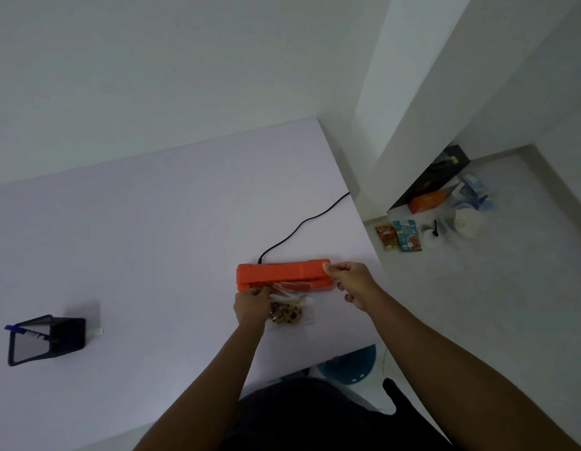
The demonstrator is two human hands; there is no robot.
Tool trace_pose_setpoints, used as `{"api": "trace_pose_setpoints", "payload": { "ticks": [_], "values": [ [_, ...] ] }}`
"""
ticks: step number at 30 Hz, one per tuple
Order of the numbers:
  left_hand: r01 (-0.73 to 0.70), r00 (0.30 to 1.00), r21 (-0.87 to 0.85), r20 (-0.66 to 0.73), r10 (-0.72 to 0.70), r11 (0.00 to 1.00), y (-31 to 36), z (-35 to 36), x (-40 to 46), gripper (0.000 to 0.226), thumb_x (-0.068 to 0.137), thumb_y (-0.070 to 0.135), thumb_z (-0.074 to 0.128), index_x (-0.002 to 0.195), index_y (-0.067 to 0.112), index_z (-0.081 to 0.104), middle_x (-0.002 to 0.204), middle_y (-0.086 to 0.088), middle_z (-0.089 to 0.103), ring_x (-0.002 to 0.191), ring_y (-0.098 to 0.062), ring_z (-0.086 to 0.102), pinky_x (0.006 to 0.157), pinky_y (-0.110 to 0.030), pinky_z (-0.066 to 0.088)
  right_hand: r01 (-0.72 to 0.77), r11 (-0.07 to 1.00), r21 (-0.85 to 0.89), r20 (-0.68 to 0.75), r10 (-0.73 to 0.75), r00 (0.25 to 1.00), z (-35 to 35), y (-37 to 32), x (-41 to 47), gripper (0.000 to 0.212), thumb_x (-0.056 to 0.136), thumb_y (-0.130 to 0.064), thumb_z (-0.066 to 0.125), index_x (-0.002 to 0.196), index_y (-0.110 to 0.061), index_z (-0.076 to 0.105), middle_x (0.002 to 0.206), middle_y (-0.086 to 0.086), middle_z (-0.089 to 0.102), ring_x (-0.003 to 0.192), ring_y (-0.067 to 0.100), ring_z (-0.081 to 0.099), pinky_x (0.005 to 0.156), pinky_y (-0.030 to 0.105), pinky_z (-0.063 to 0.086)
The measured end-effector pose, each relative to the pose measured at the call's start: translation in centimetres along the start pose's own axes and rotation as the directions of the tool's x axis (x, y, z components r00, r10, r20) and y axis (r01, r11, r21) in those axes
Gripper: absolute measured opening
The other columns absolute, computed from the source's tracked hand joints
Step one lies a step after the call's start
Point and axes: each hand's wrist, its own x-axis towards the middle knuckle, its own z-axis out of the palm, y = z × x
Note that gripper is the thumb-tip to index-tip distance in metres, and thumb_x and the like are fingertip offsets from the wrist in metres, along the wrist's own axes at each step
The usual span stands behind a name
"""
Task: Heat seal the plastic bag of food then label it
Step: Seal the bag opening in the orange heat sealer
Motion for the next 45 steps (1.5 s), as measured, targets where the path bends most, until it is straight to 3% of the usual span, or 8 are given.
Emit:
{"api": "trace_pose_setpoints", "payload": {
  "ticks": [23,29,34,38,42,45],
  "values": [
    [0.005,1.000,0.026,-0.001,-0.005,1.000,0.0,-0.2,-0.1,0.027,0.085,0.021,0.067,0.075,-0.004,0.071,0.062,-0.009,0.062,0.055,-0.019,0.055,0.051,-0.024,0.041,0.024,0.999,-0.037,-0.022,-0.025,0.999,0.2,-0.5,-0.8,0.033,0.082,-0.040,0.078,0.087,-0.008,0.070,0.075,0.005,0.067,0.055,0.013,0.042,0.049,0.025,0.025],
    [0.000,1.000,0.038,0.000,0.000,0.999,0.0,-0.1,0.0,0.025,0.084,0.020,0.068,0.066,0.002,0.070,0.057,-0.005,0.061,0.053,-0.018,0.055,0.052,-0.024,0.041,0.118,0.990,-0.080,-0.020,-0.120,0.993,0.4,-0.6,-1.5,0.034,0.087,-0.039,0.073,0.092,-0.005,0.071,0.077,0.007,0.068,0.056,0.014,0.048,0.045,0.024,0.032],
    [-0.006,1.000,0.025,-0.003,0.006,1.000,-0.1,0.0,0.0,0.030,0.087,0.026,0.069,0.063,0.010,0.066,0.059,-0.003,0.061,0.053,-0.017,0.055,0.050,-0.023,0.038,0.214,0.976,0.037,-0.047,-0.213,0.976,1.0,-1.4,-3.7,0.032,0.086,-0.039,0.073,0.088,-0.008,0.073,0.069,0.005,0.062,0.055,0.014,0.049,0.050,0.028,0.038],
    [-0.012,1.000,0.008,0.001,0.012,1.000,0.1,-0.2,-0.2,0.027,0.088,0.029,0.069,0.066,0.014,0.066,0.066,-0.003,0.065,0.065,-0.022,0.063,0.057,-0.025,0.043,0.338,0.933,0.126,0.064,-0.348,0.935,2.0,-4.3,-7.6,0.028,0.089,-0.035,0.070,0.102,-0.010,0.074,0.069,-0.001,0.063,0.055,0.006,0.053,0.053,0.017,0.045],
    [-0.007,1.000,0.003,-0.001,0.007,1.000,0.2,-0.3,-0.3,0.019,0.087,0.028,0.069,0.073,0.016,0.070,0.073,-0.003,0.069,0.073,-0.022,0.066,0.064,-0.027,0.048,0.390,0.897,0.209,0.409,-0.443,0.798,2.7,-6.6,-10.8,0.024,0.100,-0.024,0.055,0.116,-0.015,0.071,0.082,0.011,0.061,0.056,0.012,0.046,0.058,0.020,0.049],
    [-0.003,1.000,0.002,0.001,0.003,1.000,0.4,-0.3,-0.5,0.016,0.087,0.027,0.069,0.074,0.018,0.069,0.075,-0.002,0.070,0.075,-0.021,0.067,0.067,-0.029,0.053,0.482,0.866,0.136,0.358,-0.496,0.791,1.9,-6.5,-10.7,0.024,0.102,-0.018,0.052,0.119,-0.017,0.069,0.081,0.013,0.064,0.056,0.014,0.046,0.057,0.020,0.046]
  ]
}}
